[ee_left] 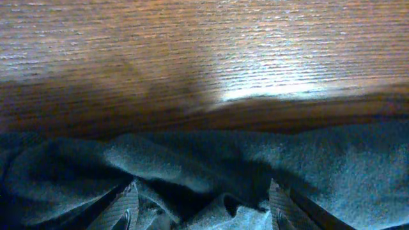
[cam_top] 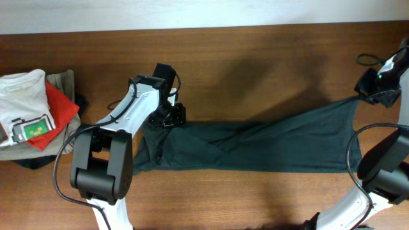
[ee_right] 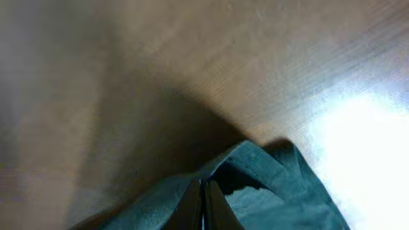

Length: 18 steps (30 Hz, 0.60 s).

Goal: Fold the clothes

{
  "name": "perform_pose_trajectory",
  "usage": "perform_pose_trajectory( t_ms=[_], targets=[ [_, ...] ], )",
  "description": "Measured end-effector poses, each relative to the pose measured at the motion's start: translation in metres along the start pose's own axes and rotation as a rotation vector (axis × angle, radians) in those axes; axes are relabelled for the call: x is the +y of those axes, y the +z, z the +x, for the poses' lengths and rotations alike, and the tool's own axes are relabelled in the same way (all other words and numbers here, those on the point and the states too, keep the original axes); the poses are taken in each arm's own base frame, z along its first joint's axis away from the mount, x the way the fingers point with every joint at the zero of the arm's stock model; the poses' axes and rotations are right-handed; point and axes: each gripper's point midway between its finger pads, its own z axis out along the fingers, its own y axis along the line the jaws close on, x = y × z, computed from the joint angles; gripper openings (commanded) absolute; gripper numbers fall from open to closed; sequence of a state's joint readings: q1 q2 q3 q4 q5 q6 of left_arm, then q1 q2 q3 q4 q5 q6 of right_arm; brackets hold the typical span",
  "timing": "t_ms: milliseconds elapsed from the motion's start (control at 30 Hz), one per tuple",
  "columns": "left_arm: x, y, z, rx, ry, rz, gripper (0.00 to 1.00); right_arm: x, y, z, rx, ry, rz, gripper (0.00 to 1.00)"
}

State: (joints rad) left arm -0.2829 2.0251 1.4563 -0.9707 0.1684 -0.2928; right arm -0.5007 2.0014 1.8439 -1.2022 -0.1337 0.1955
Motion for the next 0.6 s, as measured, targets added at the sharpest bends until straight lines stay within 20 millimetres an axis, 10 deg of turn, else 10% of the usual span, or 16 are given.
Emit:
perform_pose_trajectory(
  t_ms=[267,400,600],
  targets=[
    [0.000,0.000,0.000,0.000,0.000,0.000,0.65,0.010,-0.003,0.012,0.052,-0.032,-0.060,0.04],
    [0.000,0.000,-0.001,-0.003,0.001,0.001,0.65,-0.020,-0.011,0.053,0.217,-0.045,0.097,0.04],
    [-0.001,0.000,-0.002,-0.010,0.002,0.003,0.65,-0.043,-0.005,0.057,0.228,-0.060,0.222,0.04]
  ],
)
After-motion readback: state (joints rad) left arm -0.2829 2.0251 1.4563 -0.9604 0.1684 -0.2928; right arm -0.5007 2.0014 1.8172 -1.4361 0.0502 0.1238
